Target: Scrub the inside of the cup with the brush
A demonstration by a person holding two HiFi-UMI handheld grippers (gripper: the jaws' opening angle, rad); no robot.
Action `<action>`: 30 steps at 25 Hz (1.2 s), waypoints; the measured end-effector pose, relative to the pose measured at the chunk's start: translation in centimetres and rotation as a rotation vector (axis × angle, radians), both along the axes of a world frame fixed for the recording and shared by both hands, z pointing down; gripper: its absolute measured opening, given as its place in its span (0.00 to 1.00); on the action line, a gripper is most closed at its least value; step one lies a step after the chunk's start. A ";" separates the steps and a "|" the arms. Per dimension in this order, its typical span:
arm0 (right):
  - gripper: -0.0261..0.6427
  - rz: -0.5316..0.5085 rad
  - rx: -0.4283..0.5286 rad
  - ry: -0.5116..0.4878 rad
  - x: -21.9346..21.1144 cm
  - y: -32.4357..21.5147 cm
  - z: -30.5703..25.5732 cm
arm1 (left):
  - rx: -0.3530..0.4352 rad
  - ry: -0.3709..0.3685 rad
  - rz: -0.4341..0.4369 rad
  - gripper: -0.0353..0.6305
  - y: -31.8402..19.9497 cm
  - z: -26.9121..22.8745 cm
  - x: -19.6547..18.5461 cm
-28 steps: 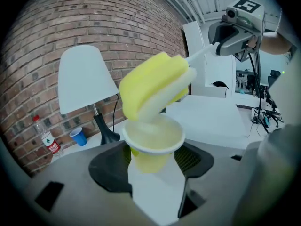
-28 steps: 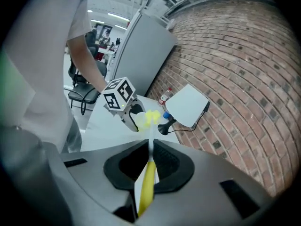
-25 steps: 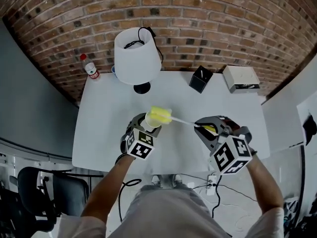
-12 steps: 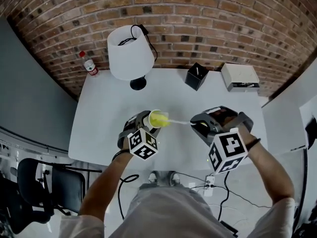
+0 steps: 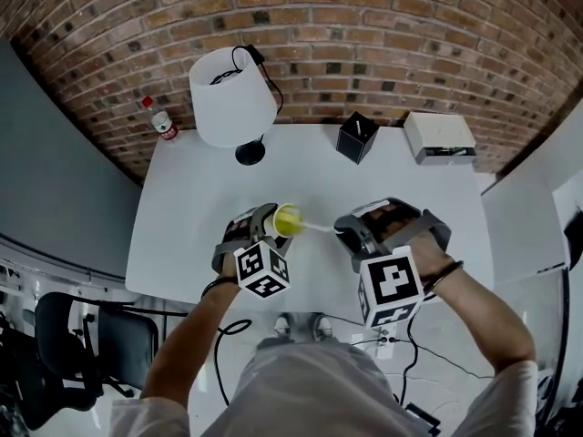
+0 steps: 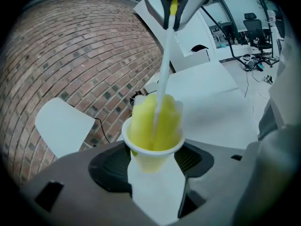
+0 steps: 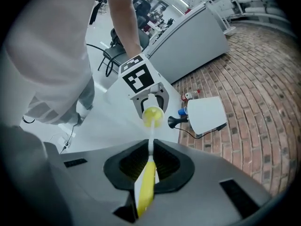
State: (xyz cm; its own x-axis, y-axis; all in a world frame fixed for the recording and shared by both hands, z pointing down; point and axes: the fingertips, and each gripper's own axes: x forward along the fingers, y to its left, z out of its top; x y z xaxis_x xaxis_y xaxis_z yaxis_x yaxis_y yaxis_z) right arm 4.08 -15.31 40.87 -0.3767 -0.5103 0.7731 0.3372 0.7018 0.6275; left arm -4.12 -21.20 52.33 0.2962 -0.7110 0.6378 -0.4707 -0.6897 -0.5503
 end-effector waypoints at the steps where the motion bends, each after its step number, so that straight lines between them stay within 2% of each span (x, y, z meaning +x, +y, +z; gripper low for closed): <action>1: 0.08 0.012 -0.001 -0.003 -0.1 0.0 0.2 | 0.003 -0.004 0.006 0.50 0.0 0.0 0.2; 5: 0.08 0.070 -0.027 -0.038 -0.5 -0.2 0.8 | 0.017 -0.009 0.014 0.50 0.0 -0.2 0.5; 9: 0.08 0.150 -0.104 -0.119 -0.6 -0.5 1.3 | 0.042 -0.018 0.018 0.50 -0.3 -0.5 0.3; 16: 0.08 0.310 -0.334 -0.282 -0.8 -1.0 1.0 | 0.087 -0.026 0.019 0.50 -0.5 -1.2 -0.2; 30: 0.08 0.602 -0.654 -0.489 -0.4 -2.0 1.0 | 0.153 -0.049 0.012 0.50 -0.8 -2.1 -0.6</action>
State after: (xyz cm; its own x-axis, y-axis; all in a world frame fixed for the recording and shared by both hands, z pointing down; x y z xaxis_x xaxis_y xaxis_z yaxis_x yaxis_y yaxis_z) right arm 3.63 -17.31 41.83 -0.5463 -0.2515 0.7990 -0.3768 0.9257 0.0337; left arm -4.75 -22.02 50.25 0.2767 -0.7976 0.5360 -0.4332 -0.6014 -0.6713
